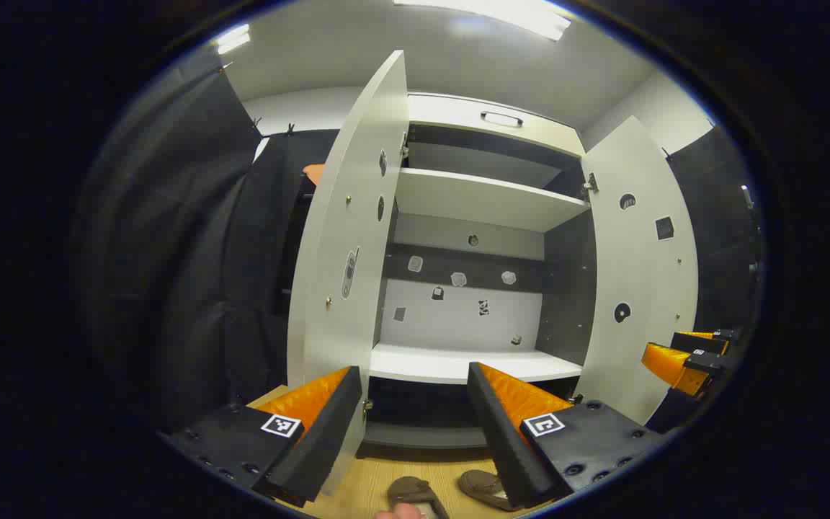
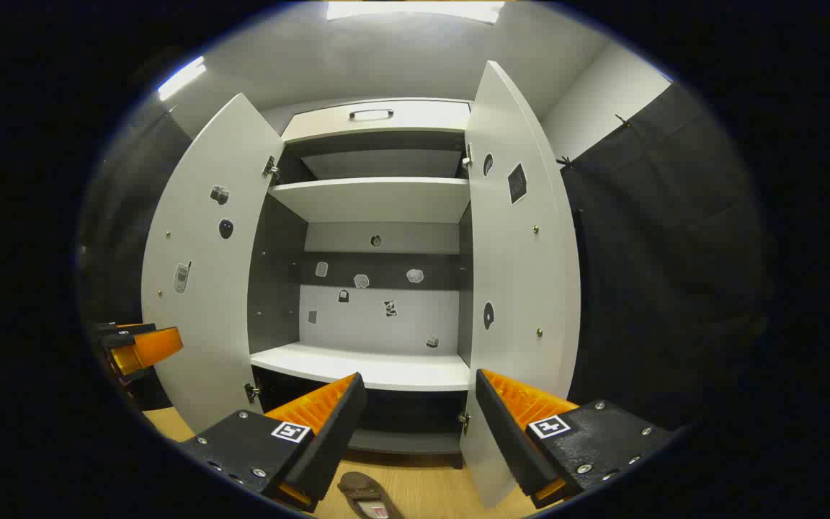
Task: Grab one shoe with the right hand and put it into the shoe cabinet, grab the other shoe with the left hand and put it into the shoe cabinet; then close the right door with the right hand and the left door with the left hand.
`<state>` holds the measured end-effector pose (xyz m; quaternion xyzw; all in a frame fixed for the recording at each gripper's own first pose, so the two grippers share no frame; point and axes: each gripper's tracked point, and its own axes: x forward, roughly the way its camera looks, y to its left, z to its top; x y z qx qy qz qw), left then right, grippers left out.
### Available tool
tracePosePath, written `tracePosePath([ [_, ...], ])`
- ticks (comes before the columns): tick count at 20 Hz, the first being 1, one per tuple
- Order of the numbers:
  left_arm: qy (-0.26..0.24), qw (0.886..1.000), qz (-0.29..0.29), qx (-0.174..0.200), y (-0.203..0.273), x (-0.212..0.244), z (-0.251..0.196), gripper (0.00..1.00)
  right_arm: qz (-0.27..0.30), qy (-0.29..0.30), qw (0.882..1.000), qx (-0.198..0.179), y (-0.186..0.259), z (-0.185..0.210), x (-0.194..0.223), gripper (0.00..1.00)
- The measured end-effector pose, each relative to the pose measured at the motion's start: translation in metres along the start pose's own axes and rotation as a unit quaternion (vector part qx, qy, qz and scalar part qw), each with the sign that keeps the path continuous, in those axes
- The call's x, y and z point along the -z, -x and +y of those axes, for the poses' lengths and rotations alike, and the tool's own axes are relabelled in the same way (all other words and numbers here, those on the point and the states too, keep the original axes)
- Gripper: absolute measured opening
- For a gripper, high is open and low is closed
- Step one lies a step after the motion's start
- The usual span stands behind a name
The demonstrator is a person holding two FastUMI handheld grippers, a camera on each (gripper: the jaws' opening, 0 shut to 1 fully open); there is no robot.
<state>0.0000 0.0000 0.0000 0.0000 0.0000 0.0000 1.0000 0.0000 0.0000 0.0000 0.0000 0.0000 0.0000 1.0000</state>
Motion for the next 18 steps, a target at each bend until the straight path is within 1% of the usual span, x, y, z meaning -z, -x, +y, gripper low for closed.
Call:
tracePosePath([
  [4,-0.001,1.000,-0.002,-0.015,-0.0009,0.0004,0.0064,0.96,-0.004,-0.004,1.000,-0.001,0.0023,0.0014,-0.0027,0.94],
  [5,0.003,1.000,0.000,-0.015,-0.0008,0.0012,0.0062,0.96,-0.006,-0.004,1.000,0.000,0.0032,0.0009,-0.0039,0.94],
  [6,0.005,1.000,0.002,-0.014,0.0009,0.0026,0.0055,0.94,-0.008,-0.003,1.000,0.000,0.0037,0.0008,-0.0046,0.94],
  [7,0.005,1.000,0.001,-0.014,0.0013,0.0024,0.0055,0.96,-0.010,-0.001,1.000,0.000,0.0028,0.0004,-0.0045,0.94],
  [15,-0.004,1.000,-0.004,-0.014,0.0011,-0.0024,0.0039,0.96,-0.015,0.002,1.000,-0.001,0.0002,-0.0011,-0.0072,0.94],
  [16,-0.005,1.000,-0.004,-0.014,0.0004,-0.0013,0.0026,0.94,-0.016,0.005,1.000,-0.001,-0.0009,-0.0018,-0.0076,0.94],
  [18,-0.006,1.000,-0.005,-0.011,0.0006,-0.0015,0.0003,0.94,-0.016,0.008,1.000,-0.001,-0.0015,-0.0023,-0.0077,0.94],
])
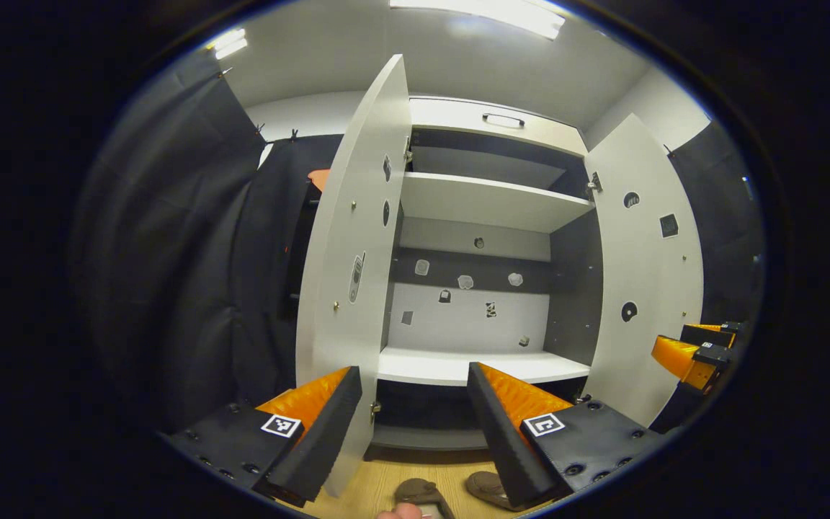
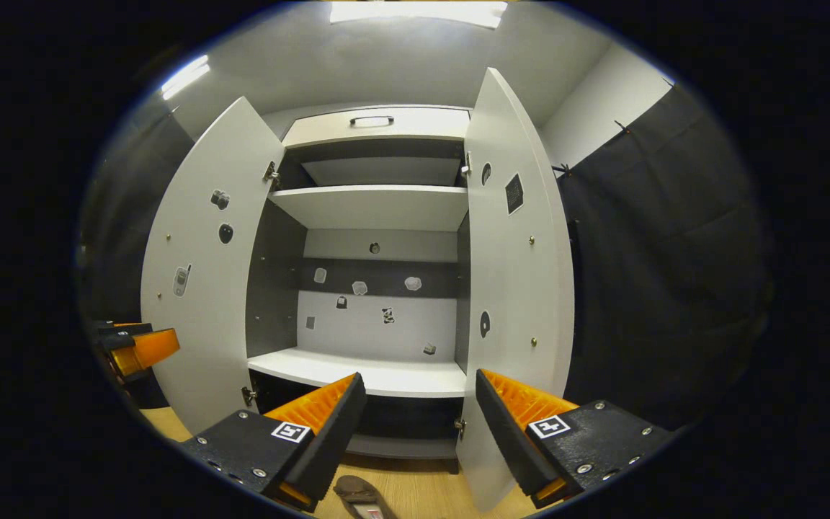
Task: Grab one shoe with the right hand and put it into the shoe cabinet, grab the other shoe with the left hand and put it into the shoe cabinet; then close the right door with the right hand and the left door with the left hand.
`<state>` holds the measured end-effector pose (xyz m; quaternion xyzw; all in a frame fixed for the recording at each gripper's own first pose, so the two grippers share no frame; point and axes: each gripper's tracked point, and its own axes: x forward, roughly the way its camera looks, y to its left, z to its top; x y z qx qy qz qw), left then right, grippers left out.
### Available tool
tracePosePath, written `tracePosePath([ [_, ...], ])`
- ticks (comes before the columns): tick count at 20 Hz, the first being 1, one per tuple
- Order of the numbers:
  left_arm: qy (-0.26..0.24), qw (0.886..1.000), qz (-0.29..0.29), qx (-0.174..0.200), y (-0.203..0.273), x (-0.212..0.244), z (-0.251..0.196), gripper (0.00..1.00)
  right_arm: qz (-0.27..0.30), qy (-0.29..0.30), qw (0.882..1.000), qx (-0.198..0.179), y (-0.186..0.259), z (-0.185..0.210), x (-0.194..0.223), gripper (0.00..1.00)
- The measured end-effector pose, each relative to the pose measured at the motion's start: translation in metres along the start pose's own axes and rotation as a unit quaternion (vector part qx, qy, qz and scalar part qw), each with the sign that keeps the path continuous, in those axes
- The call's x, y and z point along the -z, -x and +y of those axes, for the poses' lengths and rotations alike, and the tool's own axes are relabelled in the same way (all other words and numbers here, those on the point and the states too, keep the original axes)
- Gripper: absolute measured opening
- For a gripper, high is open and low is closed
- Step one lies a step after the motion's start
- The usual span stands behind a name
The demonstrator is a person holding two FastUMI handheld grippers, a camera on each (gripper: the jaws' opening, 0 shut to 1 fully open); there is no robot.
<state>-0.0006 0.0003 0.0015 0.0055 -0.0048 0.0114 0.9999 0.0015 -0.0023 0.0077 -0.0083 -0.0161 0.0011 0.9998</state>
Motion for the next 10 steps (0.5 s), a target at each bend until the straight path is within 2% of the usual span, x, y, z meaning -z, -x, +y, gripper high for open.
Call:
tracePosePath([
  [1,0.000,1.000,-0.002,0.000,0.001,-0.001,-0.001,0.96,-0.001,0.000,1.000,-0.002,0.000,0.001,-0.001,0.94],
  [4,-0.002,1.000,-0.003,-0.001,0.000,-0.002,-0.001,0.96,-0.006,0.007,1.000,-0.006,-0.004,0.003,-0.002,0.94],
  [5,-0.003,1.000,-0.003,-0.002,0.000,-0.002,-0.001,0.94,-0.006,0.011,1.000,-0.010,-0.005,0.004,0.000,0.94],
  [6,-0.003,1.000,-0.004,-0.001,0.000,-0.002,-0.001,0.96,-0.005,0.016,1.000,-0.016,-0.009,0.007,0.004,0.94],
  [10,-0.006,1.000,-0.001,-0.001,0.002,-0.002,-0.002,0.96,0.037,0.054,0.997,-0.038,-0.030,0.018,0.061,0.94],
])
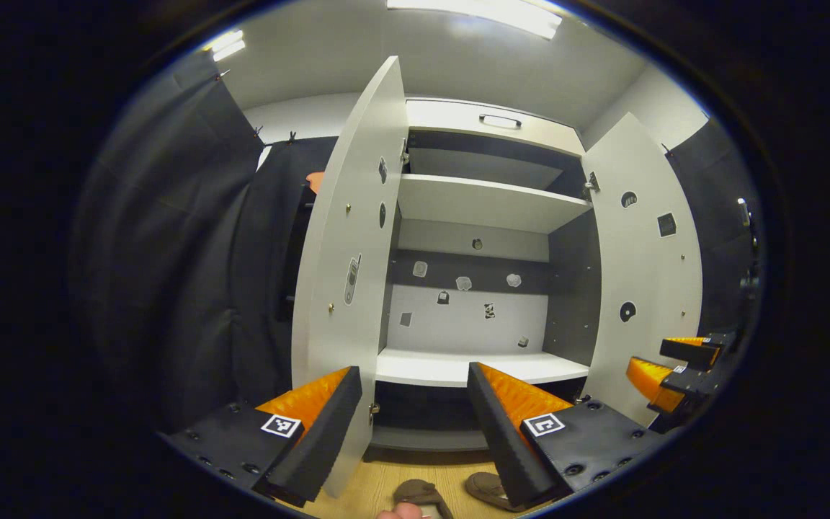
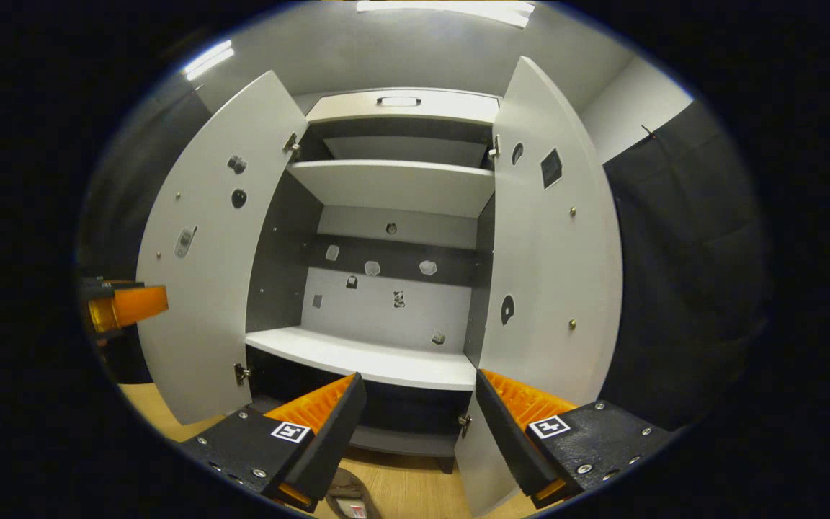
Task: Grab one shoe with the right hand and put it into the shoe cabinet, grab the other shoe with the left hand and put it into the shoe cabinet; then close the right door with the right hand and the left door with the left hand.
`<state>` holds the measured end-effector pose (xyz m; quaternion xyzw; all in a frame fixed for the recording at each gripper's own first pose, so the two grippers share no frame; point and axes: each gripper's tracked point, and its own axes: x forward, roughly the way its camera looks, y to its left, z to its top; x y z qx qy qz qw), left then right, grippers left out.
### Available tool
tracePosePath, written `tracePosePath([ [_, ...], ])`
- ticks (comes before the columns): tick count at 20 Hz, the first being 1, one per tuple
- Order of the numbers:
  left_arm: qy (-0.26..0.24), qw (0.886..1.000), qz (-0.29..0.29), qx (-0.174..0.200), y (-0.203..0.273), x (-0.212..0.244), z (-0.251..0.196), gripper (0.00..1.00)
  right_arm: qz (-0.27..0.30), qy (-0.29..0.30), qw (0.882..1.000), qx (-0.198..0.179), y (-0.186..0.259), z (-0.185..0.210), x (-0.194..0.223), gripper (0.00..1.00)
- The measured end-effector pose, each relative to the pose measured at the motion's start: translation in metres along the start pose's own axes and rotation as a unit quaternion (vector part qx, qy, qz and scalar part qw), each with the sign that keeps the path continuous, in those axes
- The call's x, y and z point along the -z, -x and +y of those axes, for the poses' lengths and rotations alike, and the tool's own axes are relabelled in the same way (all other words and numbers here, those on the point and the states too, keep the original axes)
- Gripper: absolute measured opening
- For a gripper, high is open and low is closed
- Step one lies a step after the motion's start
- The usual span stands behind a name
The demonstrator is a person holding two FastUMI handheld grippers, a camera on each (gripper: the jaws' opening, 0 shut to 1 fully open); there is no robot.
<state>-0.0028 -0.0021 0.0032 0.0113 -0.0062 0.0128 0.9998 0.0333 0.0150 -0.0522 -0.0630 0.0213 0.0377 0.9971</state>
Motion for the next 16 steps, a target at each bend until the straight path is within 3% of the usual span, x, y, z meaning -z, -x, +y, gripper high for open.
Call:
tracePosePath([
  [3,0.001,1.000,0.002,-0.002,0.002,0.001,0.000,0.96,0.097,0.040,0.993,-0.051,-0.020,0.029,0.093,0.94],
  [5,0.005,1.000,0.005,-0.006,0.004,0.005,0.003,0.96,0.186,0.047,0.977,-0.094,-0.015,0.049,0.173,0.94],
  [8,0.011,1.000,0.011,-0.012,0.008,0.010,0.008,0.96,0.300,0.058,0.944,-0.124,0.015,0.062,0.272,0.86],
  [10,0.009,1.000,0.014,-0.018,0.011,0.013,0.012,0.96,0.345,0.058,0.927,-0.137,0.034,0.066,0.310,0.83],
  [12,0.005,1.000,0.018,-0.025,0.012,0.016,0.018,0.96,0.367,0.059,0.918,-0.142,0.031,0.073,0.328,0.83],
  [16,0.011,0.999,0.026,-0.032,0.011,0.022,0.023,0.96,0.378,0.061,0.913,-0.139,0.015,0.075,0.352,0.83],
])
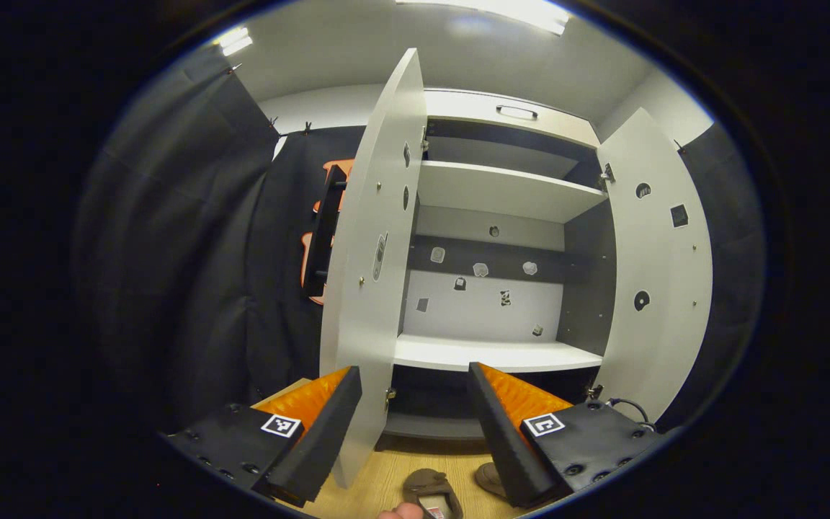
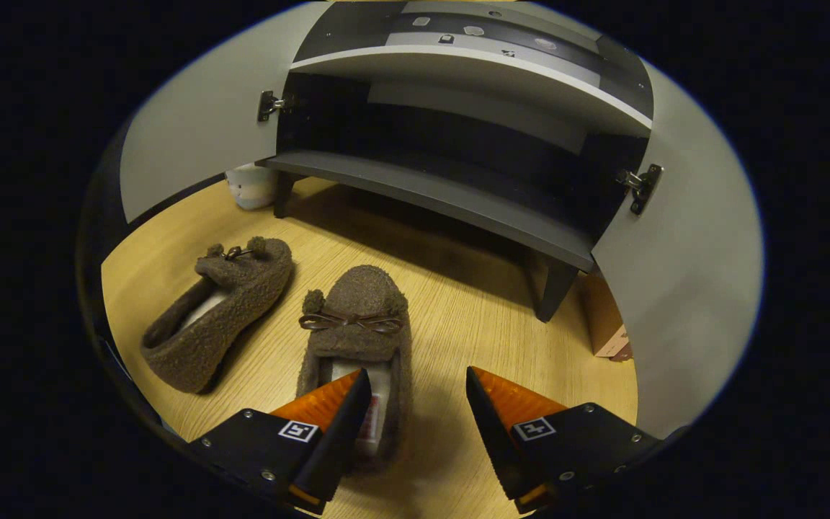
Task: Grab one shoe with the right hand and put it into the shoe cabinet, grab the other shoe with the left hand and put it into the shoe cabinet; then close the right door with the right hand and the left door with the left hand.
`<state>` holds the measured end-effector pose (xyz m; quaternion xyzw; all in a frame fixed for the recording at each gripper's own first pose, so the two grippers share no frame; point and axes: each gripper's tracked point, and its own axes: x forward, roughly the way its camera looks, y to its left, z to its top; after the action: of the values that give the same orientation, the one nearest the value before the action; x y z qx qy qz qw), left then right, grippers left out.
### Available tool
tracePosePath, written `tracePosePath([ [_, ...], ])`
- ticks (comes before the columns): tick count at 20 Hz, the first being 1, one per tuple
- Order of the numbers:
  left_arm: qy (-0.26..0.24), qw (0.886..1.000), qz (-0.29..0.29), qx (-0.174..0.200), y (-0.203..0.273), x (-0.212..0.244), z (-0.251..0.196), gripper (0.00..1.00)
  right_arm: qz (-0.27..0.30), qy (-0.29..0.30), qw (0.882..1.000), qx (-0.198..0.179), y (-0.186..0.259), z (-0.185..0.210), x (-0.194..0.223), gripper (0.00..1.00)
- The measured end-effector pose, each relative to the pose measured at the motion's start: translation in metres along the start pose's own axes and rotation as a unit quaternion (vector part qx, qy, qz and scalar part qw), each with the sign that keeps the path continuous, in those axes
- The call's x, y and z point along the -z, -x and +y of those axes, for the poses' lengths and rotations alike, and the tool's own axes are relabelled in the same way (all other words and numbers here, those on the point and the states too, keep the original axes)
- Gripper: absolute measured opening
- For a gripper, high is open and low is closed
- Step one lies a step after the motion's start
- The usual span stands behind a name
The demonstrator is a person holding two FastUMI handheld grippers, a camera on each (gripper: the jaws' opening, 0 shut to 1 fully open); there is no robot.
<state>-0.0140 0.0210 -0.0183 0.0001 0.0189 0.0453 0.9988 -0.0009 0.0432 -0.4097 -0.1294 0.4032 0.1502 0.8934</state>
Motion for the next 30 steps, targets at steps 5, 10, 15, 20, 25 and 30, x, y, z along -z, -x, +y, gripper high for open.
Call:
tracePosePath([
  [5,-0.003,1.000,0.002,-0.002,0.001,0.001,0.000,0.96,0.000,-0.025,0.999,-0.032,-0.049,0.014,-0.006,0.73],
  [10,-0.006,1.000,0.000,-0.005,0.002,0.001,0.000,0.99,-0.018,-0.013,0.999,-0.030,-0.056,0.017,-0.010,0.26],
  [15,-0.008,1.000,0.002,0.003,0.001,0.003,-0.005,0.96,-0.045,-0.026,0.999,0.005,-0.035,0.006,-0.021,0.05],
  [20,-0.002,1.000,0.000,0.017,-0.003,0.004,-0.014,0.96,-0.091,-0.096,0.989,0.064,0.027,-0.027,-0.056,0.05],
  [25,0.002,1.000,-0.004,0.031,-0.005,0.006,-0.022,0.96,-0.180,-0.146,0.969,0.080,0.120,-0.048,-0.128,0.05],
  [30,-0.001,0.999,-0.003,0.043,-0.002,0.010,-0.030,0.96,-0.250,-0.134,0.954,0.096,0.173,-0.082,-0.251,0.05],
])
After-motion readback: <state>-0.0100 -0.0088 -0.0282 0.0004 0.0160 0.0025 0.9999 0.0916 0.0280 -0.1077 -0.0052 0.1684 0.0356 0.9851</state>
